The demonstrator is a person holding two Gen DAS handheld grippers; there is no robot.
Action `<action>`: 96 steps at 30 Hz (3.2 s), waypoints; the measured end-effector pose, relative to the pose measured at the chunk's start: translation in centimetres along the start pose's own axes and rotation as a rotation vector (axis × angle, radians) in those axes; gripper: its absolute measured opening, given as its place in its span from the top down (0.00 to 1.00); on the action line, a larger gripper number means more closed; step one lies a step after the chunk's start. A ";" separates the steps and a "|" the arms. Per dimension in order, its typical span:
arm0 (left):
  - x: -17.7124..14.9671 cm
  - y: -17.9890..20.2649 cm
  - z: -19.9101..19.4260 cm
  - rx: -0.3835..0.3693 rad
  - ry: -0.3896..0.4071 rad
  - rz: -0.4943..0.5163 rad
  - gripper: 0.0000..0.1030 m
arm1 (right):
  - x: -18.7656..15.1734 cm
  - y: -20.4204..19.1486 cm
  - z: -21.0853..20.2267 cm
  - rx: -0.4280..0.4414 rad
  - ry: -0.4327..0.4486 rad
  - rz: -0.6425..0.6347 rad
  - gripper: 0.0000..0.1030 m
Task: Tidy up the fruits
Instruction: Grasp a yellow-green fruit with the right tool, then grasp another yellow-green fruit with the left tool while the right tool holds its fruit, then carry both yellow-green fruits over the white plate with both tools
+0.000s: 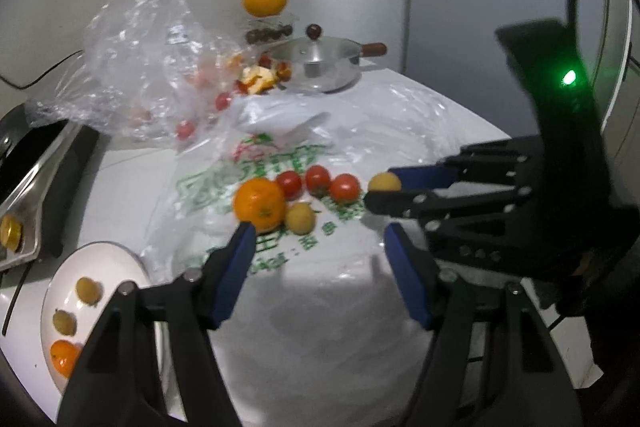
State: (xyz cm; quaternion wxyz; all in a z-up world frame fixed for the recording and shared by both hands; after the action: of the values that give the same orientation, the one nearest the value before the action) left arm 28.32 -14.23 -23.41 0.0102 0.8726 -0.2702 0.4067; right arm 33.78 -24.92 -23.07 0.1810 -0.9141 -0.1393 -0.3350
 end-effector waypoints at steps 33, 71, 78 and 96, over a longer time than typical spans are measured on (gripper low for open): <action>-0.2 -0.2 9.0 -0.038 -0.189 -0.054 0.47 | 0.7 4.5 -0.6 0.021 0.024 0.042 0.73; -0.9 -0.7 1.1 -0.067 -0.037 -0.053 0.74 | 0.7 -1.9 -3.2 -0.012 0.056 -0.041 0.73; -2.2 -2.0 -0.8 -0.053 -0.024 -0.066 0.74 | 0.7 -3.9 -3.6 -0.014 0.064 -0.059 0.73; -5.6 -6.0 -4.1 -0.002 0.001 -0.133 0.74 | 0.5 -9.3 -3.1 -0.009 0.057 -0.127 0.73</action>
State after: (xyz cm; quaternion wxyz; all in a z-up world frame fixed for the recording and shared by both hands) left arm 25.37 -5.57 -23.46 0.0380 0.8885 -0.2121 0.4052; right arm 28.88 -17.86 -18.31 0.1591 -0.8943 -0.1903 -0.3724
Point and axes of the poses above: each gripper's, at about its wrist camera, not at the fingertips, and z roughly the way its jaws point, y to its right, x to its top, the point moved 8 cm from there along z, roughly the way its jaws point, and after that the axes turned 13 degrees about z, right-handed, at the moved point
